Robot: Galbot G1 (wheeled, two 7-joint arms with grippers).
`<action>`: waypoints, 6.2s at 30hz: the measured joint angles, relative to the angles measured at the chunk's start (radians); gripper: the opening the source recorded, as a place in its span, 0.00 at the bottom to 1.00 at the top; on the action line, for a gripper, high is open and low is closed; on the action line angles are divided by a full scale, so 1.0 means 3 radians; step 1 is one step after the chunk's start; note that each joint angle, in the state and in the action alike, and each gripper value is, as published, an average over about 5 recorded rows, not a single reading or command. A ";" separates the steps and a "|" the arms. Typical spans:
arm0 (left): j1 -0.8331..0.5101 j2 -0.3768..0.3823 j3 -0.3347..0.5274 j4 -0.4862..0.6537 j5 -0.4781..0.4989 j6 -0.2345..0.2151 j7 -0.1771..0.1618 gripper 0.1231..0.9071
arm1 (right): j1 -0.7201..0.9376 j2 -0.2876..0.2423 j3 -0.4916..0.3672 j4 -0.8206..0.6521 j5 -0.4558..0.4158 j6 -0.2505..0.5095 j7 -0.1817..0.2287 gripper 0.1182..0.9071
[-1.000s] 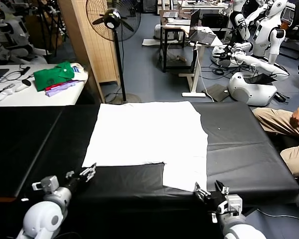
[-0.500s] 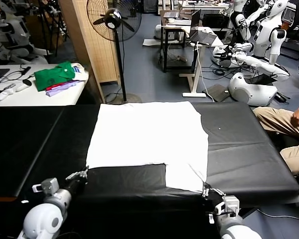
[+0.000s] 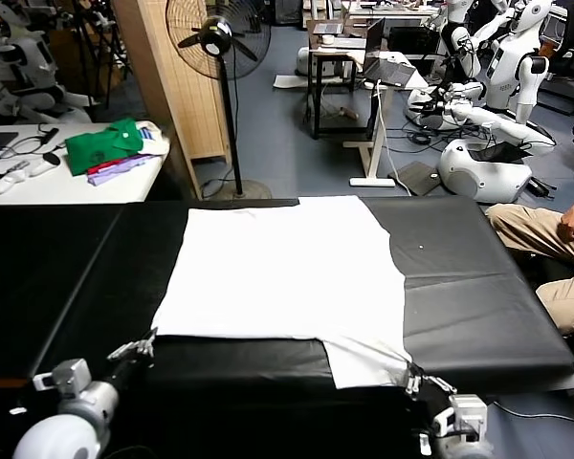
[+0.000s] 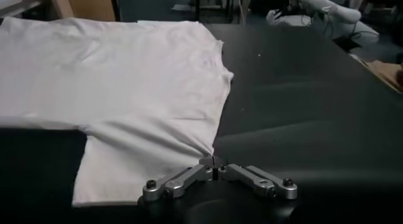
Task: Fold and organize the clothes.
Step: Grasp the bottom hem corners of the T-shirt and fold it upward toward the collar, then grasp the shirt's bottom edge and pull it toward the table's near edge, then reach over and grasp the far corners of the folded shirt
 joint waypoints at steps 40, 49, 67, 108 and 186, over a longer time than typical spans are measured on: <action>-0.1551 -0.0207 0.0645 0.1397 0.1278 -0.0351 0.0221 0.00 | 0.2510 -0.0558 -0.0724 -0.2498 -0.0050 0.0970 -0.0400 0.00; -0.1643 -0.0213 0.0689 0.1498 0.1387 -0.0343 0.0242 0.07 | 0.2502 -0.0508 -0.0715 -0.2559 0.0063 0.1016 -0.0567 0.35; -0.1371 -0.0172 0.0579 0.1302 0.1072 -0.0232 0.0305 0.86 | 0.1775 -0.0624 -0.0492 -0.1935 0.0194 0.0806 -0.0546 0.85; -0.1082 -0.0009 0.0464 0.1120 0.0639 -0.0162 0.0354 0.08 | 0.1591 -0.0682 -0.0503 -0.1611 0.0317 0.0528 -0.0416 0.00; 0.0173 0.0366 -0.0143 -0.0336 0.0510 0.0507 0.0024 0.85 | 0.1055 -0.1201 0.0090 -0.0445 0.1154 -0.0270 0.0007 0.86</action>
